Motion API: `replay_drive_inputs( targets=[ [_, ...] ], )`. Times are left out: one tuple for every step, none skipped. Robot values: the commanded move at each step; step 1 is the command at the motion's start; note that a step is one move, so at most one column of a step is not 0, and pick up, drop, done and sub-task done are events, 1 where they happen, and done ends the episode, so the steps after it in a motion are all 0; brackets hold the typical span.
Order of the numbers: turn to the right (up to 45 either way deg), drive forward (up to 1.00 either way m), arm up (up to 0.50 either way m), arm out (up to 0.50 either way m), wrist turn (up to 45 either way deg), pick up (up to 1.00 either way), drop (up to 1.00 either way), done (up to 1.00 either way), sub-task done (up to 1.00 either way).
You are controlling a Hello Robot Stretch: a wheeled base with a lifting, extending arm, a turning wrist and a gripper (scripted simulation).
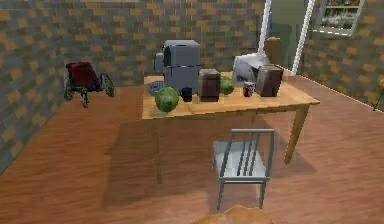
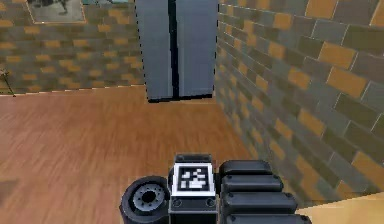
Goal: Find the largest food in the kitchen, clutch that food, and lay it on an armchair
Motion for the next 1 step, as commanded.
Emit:
replay_drive_inputs(
  targets=[
    [0.0,0.35,0.0,0.0,0.0,0.0,0.0,0.0,0.0]
  ],
)
